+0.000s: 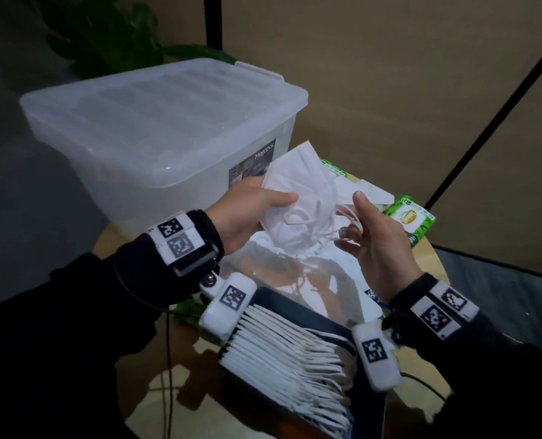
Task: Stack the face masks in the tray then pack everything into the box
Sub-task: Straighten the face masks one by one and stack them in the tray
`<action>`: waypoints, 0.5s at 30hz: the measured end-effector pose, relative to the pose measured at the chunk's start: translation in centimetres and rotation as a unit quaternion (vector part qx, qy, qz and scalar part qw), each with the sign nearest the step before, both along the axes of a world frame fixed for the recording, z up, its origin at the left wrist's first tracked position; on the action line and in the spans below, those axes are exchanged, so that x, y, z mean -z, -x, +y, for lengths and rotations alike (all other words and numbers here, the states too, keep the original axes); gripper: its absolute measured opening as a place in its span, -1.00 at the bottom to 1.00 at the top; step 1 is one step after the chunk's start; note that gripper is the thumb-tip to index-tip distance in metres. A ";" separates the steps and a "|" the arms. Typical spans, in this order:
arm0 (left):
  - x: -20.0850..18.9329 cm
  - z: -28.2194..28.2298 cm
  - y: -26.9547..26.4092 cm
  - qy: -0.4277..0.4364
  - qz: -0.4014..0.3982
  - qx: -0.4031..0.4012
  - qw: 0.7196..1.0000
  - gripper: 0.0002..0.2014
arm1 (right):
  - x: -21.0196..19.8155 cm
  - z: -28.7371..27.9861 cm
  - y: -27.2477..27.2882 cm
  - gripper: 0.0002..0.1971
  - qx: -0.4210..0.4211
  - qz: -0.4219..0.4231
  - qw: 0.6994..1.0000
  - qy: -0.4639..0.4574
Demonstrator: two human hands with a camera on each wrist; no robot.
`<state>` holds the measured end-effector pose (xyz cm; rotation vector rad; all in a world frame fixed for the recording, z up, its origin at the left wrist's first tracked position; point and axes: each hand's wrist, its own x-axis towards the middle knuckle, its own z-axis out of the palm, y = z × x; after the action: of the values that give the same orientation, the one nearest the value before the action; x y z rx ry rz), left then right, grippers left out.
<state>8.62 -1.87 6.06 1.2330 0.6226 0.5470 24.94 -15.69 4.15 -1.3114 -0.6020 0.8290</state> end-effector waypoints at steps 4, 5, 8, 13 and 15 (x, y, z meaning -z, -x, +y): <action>0.0 0.5 -0.2 -0.045 0.021 -0.040 0.998 -0.79 | 0.4 0.4 0.4 -0.60 0.005 -0.037 0.999 -0.029; -0.1 0.7 -0.1 -0.063 0.023 -0.053 0.996 -0.75 | 0.4 0.5 0.7 -0.59 0.020 -0.044 0.998 -0.046; -0.6 1.4 0.2 -0.106 0.010 -0.065 0.992 -0.64 | -0.3 0.7 1.4 -0.59 0.070 0.072 0.988 -0.116; -0.7 1.1 0.2 -0.118 0.014 -0.052 0.992 -0.53 | -1.9 0.3 1.3 -0.52 0.003 0.135 0.987 -0.085; -0.8 0.9 -0.1 -0.098 0.001 -0.047 0.994 -0.57 | -1.3 0.2 1.2 -0.58 -0.019 0.030 0.999 -0.030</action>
<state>8.76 -0.98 6.82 1.3928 0.6433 0.6992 23.78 -15.47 5.42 -1.2202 -0.6025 0.8725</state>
